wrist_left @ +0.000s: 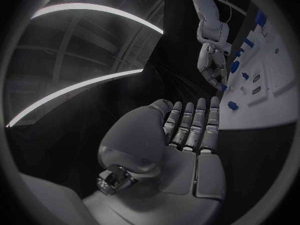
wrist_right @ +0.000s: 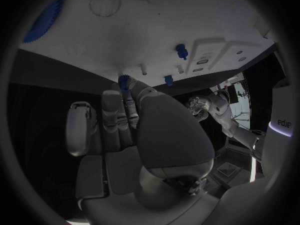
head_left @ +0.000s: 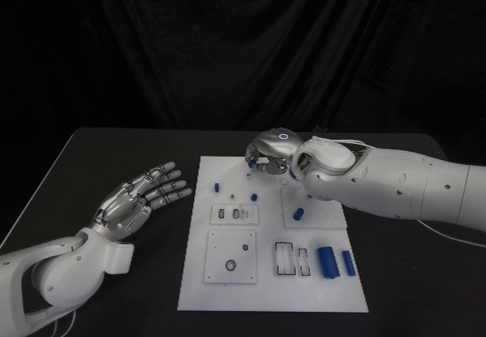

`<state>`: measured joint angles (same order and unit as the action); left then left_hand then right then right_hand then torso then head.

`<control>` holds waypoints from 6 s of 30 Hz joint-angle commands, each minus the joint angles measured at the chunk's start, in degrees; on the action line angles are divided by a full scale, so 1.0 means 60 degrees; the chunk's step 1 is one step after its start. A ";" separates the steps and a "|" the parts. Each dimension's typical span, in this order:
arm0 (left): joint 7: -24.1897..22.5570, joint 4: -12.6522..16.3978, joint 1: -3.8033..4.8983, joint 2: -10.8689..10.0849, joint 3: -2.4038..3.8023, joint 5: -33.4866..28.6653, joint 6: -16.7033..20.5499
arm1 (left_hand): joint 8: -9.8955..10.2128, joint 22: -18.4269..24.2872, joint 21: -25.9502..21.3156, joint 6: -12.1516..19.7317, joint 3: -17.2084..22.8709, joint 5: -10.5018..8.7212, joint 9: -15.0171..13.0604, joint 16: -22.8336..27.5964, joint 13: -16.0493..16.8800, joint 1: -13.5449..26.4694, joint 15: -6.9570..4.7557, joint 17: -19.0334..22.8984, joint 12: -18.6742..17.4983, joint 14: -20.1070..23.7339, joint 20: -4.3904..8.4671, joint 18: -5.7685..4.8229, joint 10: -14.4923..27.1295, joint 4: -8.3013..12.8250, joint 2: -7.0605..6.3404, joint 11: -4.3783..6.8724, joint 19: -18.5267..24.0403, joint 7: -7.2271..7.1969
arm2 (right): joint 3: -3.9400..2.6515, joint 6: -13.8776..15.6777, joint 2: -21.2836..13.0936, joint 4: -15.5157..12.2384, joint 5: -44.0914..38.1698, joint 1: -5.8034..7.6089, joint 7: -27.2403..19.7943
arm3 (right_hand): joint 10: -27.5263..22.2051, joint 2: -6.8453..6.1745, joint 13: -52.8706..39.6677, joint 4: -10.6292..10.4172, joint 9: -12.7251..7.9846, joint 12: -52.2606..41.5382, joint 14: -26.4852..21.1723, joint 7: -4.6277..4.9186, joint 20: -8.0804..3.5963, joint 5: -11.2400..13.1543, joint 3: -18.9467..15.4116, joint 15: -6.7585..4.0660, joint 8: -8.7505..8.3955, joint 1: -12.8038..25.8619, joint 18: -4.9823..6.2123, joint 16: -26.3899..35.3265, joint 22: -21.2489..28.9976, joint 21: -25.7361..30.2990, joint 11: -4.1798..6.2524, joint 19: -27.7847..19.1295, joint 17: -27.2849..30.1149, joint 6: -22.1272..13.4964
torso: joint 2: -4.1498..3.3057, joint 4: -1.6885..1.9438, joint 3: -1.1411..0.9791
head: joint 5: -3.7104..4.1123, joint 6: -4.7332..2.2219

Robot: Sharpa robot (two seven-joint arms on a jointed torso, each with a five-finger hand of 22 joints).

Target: Assemble the parts on the task board

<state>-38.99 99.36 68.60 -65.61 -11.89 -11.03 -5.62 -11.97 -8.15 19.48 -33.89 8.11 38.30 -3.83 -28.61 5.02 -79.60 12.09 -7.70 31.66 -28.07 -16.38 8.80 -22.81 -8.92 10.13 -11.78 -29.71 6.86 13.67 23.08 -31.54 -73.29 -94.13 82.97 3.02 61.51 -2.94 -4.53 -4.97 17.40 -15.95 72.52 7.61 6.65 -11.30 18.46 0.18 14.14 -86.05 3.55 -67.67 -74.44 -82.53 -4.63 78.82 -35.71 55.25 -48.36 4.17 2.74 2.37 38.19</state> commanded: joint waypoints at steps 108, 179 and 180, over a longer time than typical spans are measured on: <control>-0.0509 -0.0167 0.0011 0.0009 -0.0042 -0.0095 -0.0292 | -0.0022 0.0004 0.0035 -0.0026 0.0373 -0.0036 -0.0014 -0.0158 -0.0011 0.0249 0.0169 -0.0019 0.0054 0.0017 -0.0010 -0.0216 -0.0083 0.0080 -0.0033 -0.0152 0.0117 0.0132 | 0.0088 -0.0883 -0.3616 -0.2418 0.0596 0.0054 0.1448 | 0.1325 0.0640 -1.1038 -0.1588 -0.1738 -1.1075 0.0854 -0.0097 -0.0185 -0.0915 -0.1118 -0.0179 -0.1582 0.1817 0.0075 -0.1761 -0.0623 0.0604 0.0401 -0.0185 -0.5513 -0.1782 | 0.0059 -0.0025 0.0036 | 0.0198 -0.0026; -0.0321 -0.0457 0.0000 0.0241 -0.0041 -0.0095 -0.0502 | 0.0006 0.0004 0.0039 0.0027 0.0486 -0.0067 -0.0006 -0.0184 -0.0014 0.0318 0.0189 -0.0016 0.0054 0.0039 -0.0005 -0.0244 -0.0098 0.0089 -0.0034 -0.0185 0.0140 0.0170 | 0.0085 -0.1254 -0.3155 -0.2067 0.0596 0.0053 0.1695 | 0.1739 0.0025 -1.1434 -0.0416 -0.1107 -1.1108 0.1324 -0.0284 -0.0311 0.0291 -0.0844 -0.0315 -0.1416 0.1059 0.0026 -0.1928 -0.1093 0.0580 0.0555 0.0076 -0.6442 -0.1613 | 0.0059 -0.0026 0.0038 | 0.0219 0.0047; -0.0318 -0.0456 0.0000 0.0241 -0.0041 -0.0095 -0.0503 | 0.0006 0.0004 0.0039 0.0027 0.0486 -0.0067 -0.0006 -0.0184 -0.0014 0.0318 0.0189 -0.0016 0.0054 0.0039 -0.0005 -0.0244 -0.0098 0.0089 -0.0034 -0.0185 0.0140 0.0170 | 0.0085 -0.1257 -0.3162 -0.2071 0.0596 0.0053 0.1696 | 0.1739 0.0024 -1.1434 -0.0422 -0.1108 -1.1108 0.1323 -0.0284 -0.0312 0.0301 -0.0849 -0.0315 -0.1421 0.1066 0.0026 -0.1925 -0.1095 0.0580 0.0555 0.0078 -0.6440 -0.1623 | 0.0057 -0.0025 0.0037 | 0.0223 0.0055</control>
<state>-39.01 96.52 68.59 -64.25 -12.17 -11.41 -7.80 -11.97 -8.15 19.48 -33.68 10.79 38.10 -3.83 -29.46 4.99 -78.38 12.70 -7.73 31.66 -27.86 -16.37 7.94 -23.47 -8.30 9.84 -12.42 -29.31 7.47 14.16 15.87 -50.39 -85.57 -90.40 83.47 13.47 72.15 -2.41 -73.19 -7.51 10.78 -82.80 80.60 5.86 5.02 -9.67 13.52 -1.38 5.82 -79.60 4.47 -79.42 -74.95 -79.20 -1.54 79.25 -74.31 45.75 -48.00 4.03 2.97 3.67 38.46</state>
